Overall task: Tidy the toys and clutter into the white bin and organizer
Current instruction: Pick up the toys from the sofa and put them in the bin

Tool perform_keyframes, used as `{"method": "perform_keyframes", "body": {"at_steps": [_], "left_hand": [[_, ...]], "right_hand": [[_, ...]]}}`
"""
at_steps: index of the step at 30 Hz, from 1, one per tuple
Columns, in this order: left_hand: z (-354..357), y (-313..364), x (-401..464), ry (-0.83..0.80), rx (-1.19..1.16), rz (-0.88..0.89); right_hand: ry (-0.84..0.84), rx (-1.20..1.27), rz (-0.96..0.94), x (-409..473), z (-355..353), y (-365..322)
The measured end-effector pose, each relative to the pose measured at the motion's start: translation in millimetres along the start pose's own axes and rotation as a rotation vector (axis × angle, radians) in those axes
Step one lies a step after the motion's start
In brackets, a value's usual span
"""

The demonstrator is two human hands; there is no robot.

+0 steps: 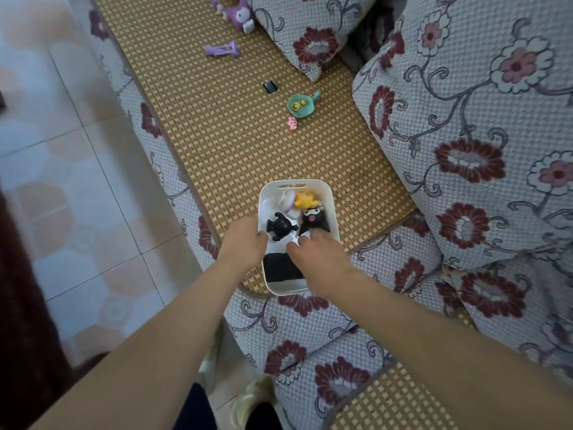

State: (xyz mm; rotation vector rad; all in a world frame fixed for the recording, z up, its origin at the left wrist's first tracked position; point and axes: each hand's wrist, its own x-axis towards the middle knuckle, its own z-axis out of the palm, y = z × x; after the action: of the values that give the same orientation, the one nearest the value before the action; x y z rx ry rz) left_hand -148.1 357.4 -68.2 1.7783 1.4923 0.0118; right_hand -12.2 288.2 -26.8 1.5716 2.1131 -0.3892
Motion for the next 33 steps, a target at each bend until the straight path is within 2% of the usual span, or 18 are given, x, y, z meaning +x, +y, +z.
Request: {"method": "perform_keyframes", "body": {"at_steps": [8, 12, 16, 19, 23, 28, 33], "left_hand": [[-37, -27, 36, 0.025, 0.032, -0.014], [-73, -46, 70, 0.033, 0.029, -0.032], [-123, -69, 115, 0.004, 0.027, -0.004], [-158, -84, 144, -0.026, 0.018, 0.014], [-207, -95, 183, -0.045, 0.089, 0.064], [-236, -100, 217, -0.031, 0.128, 0.133], [-231, -94, 254, -0.057, 0.135, 0.128]], "right_hand": [[0.023, 0.182, -0.039, 47, -22, 7], [0.067, 0.345, 0.045, 86, -62, 14], [0.144, 0.464, 0.223, 141, -108, 21], [0.140, 0.502, 0.334, 180, -131, 26], [0.219, 0.600, 0.510, 225, -154, 42], [0.344, 0.797, 0.786, 252, -131, 81], [0.375, 0.868, 1.004, 276, -97, 112]]}}
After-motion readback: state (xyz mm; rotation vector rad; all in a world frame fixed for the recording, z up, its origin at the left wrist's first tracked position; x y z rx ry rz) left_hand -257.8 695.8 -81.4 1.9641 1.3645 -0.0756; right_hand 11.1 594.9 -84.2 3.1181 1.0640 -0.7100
